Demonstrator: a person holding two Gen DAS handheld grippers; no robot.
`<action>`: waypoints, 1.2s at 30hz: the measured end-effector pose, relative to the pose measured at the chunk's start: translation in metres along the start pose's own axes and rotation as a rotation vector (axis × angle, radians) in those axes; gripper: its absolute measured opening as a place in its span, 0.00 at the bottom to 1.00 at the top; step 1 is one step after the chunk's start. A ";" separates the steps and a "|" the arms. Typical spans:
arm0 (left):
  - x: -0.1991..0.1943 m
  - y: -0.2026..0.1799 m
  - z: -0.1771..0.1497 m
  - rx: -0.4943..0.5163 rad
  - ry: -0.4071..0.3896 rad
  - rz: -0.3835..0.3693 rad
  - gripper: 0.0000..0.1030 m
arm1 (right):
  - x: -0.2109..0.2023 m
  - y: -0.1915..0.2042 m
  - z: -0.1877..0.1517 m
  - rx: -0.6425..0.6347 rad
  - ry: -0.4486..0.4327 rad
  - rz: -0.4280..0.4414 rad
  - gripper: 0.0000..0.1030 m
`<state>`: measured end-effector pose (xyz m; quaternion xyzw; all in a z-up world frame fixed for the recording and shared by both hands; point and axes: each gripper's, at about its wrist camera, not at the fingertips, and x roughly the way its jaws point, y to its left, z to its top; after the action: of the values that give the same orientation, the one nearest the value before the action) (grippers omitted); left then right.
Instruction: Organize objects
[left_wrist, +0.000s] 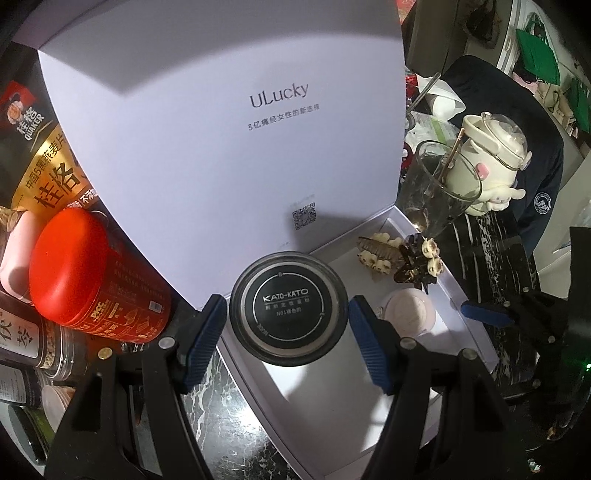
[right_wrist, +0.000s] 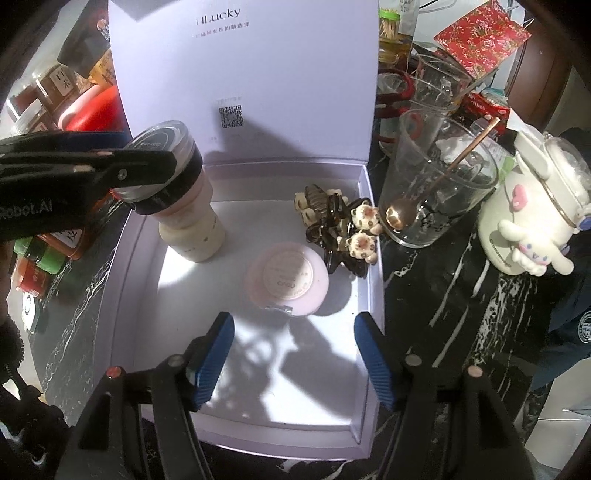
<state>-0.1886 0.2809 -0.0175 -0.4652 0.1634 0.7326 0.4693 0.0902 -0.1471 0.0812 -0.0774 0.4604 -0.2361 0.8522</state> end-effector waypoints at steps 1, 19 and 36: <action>0.000 0.000 0.000 0.000 -0.002 -0.002 0.65 | -0.002 0.000 0.001 -0.001 -0.004 -0.002 0.66; -0.050 -0.003 -0.005 0.000 -0.075 -0.014 0.65 | -0.064 0.005 -0.008 0.013 -0.114 -0.053 0.67; -0.128 -0.019 -0.037 0.013 -0.155 0.001 0.79 | -0.137 0.015 -0.045 0.016 -0.222 -0.102 0.71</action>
<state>-0.1364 0.1969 0.0738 -0.4040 0.1315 0.7654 0.4834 -0.0055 -0.0650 0.1528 -0.1195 0.3566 -0.2727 0.8856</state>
